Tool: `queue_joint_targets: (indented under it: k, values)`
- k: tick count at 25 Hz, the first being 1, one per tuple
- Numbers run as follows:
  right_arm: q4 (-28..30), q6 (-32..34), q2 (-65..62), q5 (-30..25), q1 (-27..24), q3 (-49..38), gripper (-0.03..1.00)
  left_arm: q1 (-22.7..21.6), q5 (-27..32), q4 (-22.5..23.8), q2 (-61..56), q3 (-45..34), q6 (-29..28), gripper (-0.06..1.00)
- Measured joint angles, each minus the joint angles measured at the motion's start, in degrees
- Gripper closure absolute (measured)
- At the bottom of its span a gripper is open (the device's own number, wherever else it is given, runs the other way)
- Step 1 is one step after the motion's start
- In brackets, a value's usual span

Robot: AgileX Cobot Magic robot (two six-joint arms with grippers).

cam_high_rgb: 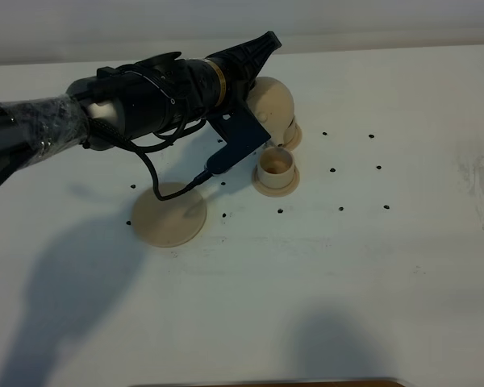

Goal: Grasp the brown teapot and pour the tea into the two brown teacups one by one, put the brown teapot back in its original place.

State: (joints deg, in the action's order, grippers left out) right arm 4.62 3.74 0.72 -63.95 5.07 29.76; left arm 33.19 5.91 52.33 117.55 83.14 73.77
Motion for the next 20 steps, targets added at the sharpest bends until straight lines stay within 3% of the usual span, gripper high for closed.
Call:
queue_joint_targets:
  k: [20]
  values:
    - [0.0, 0.0, 0.0, 0.0, 0.0, 0.0, 0.66, 0.1, -0.6, 1.7, 0.0, 0.0, 0.0, 0.78]
